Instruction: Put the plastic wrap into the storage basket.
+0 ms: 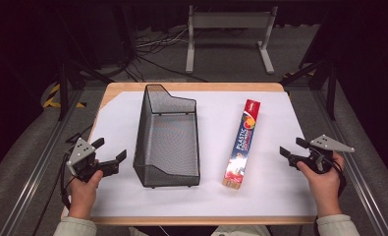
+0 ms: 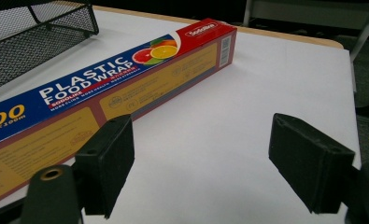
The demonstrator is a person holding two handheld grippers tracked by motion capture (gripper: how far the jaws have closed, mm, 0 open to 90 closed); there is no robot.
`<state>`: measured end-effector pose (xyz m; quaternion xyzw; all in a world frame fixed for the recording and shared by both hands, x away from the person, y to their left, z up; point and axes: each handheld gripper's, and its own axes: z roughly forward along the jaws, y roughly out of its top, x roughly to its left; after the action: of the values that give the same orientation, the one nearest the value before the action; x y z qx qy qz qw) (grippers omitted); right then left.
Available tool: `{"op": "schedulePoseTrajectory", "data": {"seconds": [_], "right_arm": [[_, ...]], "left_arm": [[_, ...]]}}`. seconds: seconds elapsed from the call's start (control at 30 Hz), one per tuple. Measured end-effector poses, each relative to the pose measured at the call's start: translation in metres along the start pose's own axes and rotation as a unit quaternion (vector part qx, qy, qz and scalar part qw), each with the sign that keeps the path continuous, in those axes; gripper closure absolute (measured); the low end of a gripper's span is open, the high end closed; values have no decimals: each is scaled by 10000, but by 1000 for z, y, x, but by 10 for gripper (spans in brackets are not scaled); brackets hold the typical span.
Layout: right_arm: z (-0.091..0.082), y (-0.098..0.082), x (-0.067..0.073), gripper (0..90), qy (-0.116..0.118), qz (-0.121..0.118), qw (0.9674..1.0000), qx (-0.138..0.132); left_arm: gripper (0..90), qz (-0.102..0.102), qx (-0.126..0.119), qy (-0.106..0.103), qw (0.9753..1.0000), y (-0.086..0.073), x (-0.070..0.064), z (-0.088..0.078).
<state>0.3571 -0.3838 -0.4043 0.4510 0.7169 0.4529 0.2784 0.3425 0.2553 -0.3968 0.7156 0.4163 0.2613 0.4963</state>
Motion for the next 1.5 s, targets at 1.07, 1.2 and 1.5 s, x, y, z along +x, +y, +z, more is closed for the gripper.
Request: {"op": "schedulePoseTrajectory", "data": {"seconds": [1.07,1.2,1.5], "right_arm": [[-4,52,36,276,803,-391,9957,266],[-4,58,46,392,1041,-441,9930,335],[-4,70,71,816,1580,-832,9831,411]], "left_arm": [[99,-36,-87,-48,9999,4,0,-9],[100,-48,-82,-45,9999,4,1,-8],[100,-30,-82,-50,9999,4,1,-8]]}}
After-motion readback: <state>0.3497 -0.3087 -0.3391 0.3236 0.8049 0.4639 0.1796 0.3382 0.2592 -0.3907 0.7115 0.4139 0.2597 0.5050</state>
